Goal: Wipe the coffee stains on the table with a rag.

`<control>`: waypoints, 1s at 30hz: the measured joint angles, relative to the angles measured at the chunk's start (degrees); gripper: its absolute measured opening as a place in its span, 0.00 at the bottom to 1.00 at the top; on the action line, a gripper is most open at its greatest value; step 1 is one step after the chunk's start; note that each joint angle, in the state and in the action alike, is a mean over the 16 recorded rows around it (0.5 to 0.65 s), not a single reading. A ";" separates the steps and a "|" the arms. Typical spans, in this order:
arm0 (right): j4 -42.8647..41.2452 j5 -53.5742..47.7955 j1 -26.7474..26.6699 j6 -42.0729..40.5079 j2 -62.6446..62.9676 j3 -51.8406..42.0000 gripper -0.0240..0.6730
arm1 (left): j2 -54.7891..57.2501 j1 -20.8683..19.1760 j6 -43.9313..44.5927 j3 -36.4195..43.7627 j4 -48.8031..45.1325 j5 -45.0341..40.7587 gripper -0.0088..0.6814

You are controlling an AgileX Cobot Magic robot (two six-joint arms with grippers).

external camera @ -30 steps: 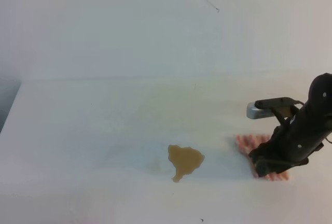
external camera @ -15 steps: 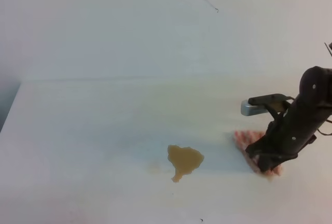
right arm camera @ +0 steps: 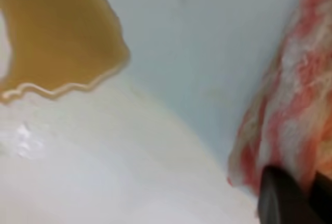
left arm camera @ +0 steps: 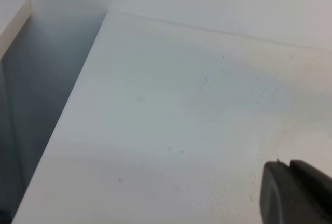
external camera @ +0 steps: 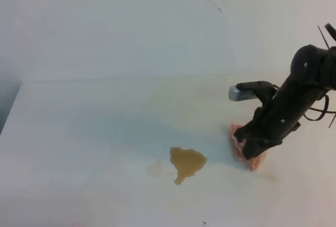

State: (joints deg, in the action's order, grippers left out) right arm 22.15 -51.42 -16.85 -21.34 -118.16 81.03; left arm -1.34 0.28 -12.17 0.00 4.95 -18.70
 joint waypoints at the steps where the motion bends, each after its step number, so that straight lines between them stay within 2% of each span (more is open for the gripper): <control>1: 0.78 -0.12 -0.07 -0.39 -0.10 0.50 0.07 | 0.00 0.00 0.00 0.00 0.00 0.00 0.01; 11: 6.61 1.56 -3.08 -3.14 -0.12 2.55 0.06 | 0.00 0.00 0.00 0.00 0.00 0.00 0.01; 19: 7.10 1.57 -6.82 -4.16 -2.23 3.97 0.06 | -0.10 0.00 0.00 0.00 0.00 0.00 0.01; 30: 7.52 -2.68 -9.57 -3.79 -6.42 11.07 0.06 | 0.10 0.00 0.00 0.16 0.00 0.06 0.01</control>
State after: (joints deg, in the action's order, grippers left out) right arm 29.67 -54.11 -26.42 -25.14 -124.58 92.10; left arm -1.25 0.28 -12.17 0.16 4.95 -18.64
